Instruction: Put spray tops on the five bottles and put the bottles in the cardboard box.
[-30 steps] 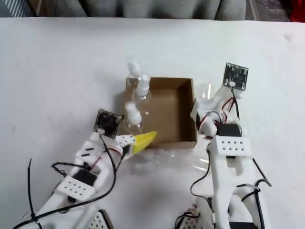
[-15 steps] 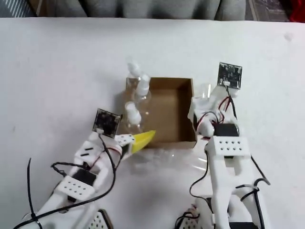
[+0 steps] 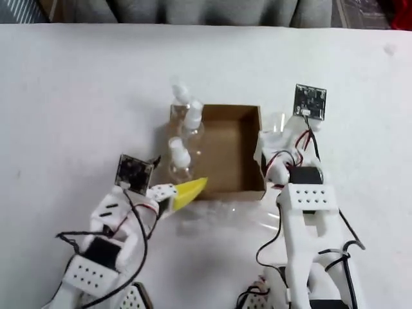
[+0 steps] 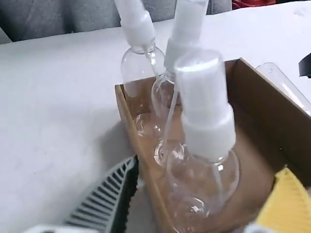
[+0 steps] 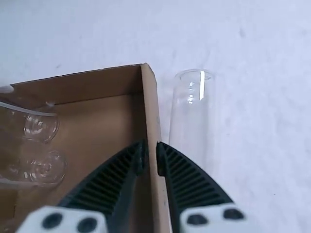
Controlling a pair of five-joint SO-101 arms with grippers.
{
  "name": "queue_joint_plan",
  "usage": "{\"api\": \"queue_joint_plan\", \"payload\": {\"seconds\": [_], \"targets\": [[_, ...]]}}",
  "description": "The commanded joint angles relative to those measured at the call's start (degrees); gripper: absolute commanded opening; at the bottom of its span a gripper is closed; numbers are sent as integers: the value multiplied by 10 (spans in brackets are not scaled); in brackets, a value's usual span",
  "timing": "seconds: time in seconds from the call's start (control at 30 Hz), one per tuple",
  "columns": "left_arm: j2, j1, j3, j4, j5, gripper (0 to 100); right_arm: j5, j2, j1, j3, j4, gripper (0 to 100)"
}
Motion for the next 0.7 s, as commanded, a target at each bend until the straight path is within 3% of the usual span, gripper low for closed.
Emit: {"api": "queue_joint_plan", "payload": {"seconds": [0.0, 0.1, 0.37, 0.67], "targets": [[-160, 0, -18, 156, -4, 386, 8, -2, -6, -15, -9, 18], [-222, 0, 0, 204, -4, 387, 8, -2, -14, -12, -9, 18], [-204, -43, 0, 240, -4, 385, 8, -2, -13, -11, -10, 18], [-204, -72, -69, 377, -4, 384, 8, -3, -13, -11, -21, 18]]}}
